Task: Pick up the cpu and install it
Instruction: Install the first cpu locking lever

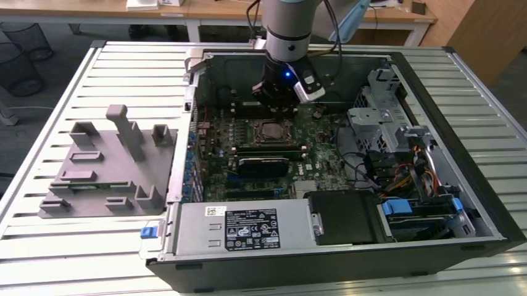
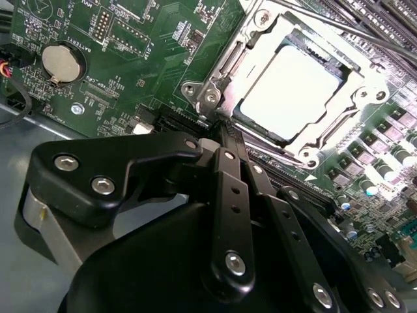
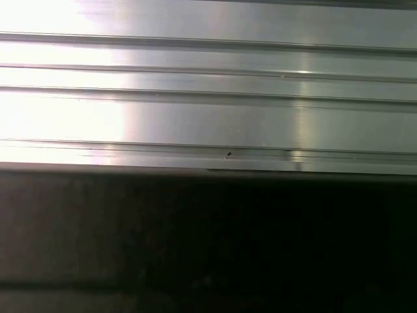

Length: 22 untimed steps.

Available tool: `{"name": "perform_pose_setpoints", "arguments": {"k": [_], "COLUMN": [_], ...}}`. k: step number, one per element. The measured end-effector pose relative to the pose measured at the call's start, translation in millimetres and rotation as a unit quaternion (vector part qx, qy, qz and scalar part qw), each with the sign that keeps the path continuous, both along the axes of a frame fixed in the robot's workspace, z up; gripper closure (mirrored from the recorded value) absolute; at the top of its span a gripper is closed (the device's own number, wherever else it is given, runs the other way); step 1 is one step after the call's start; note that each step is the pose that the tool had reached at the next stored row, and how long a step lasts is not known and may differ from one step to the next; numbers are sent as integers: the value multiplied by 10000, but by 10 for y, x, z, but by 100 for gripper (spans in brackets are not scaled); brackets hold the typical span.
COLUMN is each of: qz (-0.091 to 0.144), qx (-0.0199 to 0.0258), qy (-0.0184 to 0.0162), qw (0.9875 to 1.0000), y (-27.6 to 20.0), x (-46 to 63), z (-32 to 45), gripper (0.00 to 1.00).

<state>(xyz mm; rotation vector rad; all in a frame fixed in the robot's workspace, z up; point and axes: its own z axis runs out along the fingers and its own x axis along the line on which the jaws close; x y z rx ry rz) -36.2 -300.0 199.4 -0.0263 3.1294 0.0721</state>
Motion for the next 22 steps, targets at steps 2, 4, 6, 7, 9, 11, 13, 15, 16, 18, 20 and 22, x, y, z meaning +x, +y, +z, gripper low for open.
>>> {"name": "perform_pose_setpoints", "arguments": {"k": [2,4,6,7,9,11,13,15,16,18,20,22], "qz": [2,3,4,4,4,4,3,4,5,6,7,8], "qx": [1,2,-1,-10,-26,-32,-43,-54,-56,-57,-54,-53], "qy": [-1,-1,-1,-1,0,0,1,-1,-1,0,0,-1], "qw": [10000,10000,10000,10000,10000,10000,10000,10000,10000,10000,10000,10000], "y": [0,1,0,0,0,0,-1,0,-1,-1,-1,0], "x": [0,0,1,1,1,4,6,8,8,7,7,8], "z": [11,17,17,16,8,-4,-9,-14,-14,-10,12,19], "gripper": [89,89,89,89,89,89,89,89,89,89,89,89]}}
